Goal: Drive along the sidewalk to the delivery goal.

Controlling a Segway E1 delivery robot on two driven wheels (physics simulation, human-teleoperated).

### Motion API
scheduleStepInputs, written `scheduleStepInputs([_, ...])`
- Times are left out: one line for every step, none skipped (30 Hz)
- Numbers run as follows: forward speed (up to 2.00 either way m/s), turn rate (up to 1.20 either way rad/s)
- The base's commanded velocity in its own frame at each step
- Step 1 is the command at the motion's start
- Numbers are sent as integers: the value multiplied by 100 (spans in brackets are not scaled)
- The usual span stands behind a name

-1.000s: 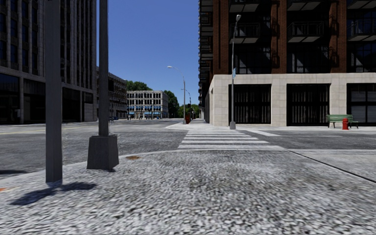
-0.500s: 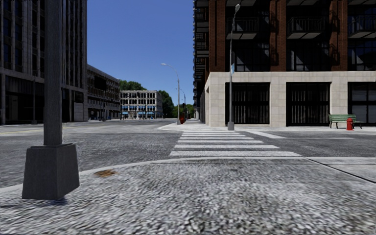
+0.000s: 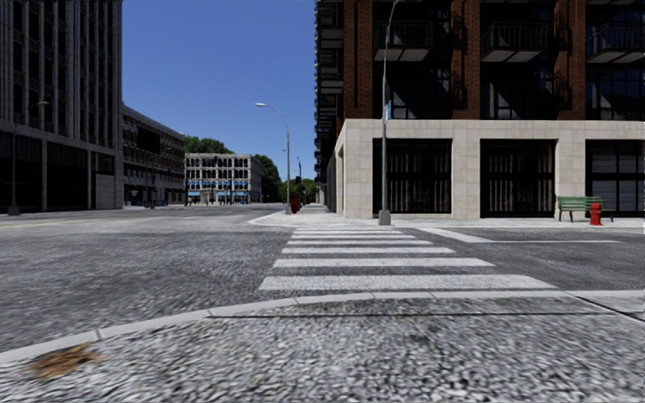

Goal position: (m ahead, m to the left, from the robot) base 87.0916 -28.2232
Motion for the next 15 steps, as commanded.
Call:
scheduleStepInputs([200, -32])
scheduleStepInputs([200, -32])
scheduleStepInputs([200, -32])
scheduleStepInputs([200, -32])
scheduleStepInputs([200, -32])
scheduleStepInputs([200, -34])
scheduleStepInputs([200, -38])
scheduleStepInputs([200, -42])
scheduleStepInputs([200, -42])
scheduleStepInputs([200, -44])
scheduleStepInputs([200, -44])
scheduleStepInputs([200, -44])
scheduleStepInputs([200, -44])
scheduleStepInputs([200, -45])
scheduleStepInputs([200, -48])
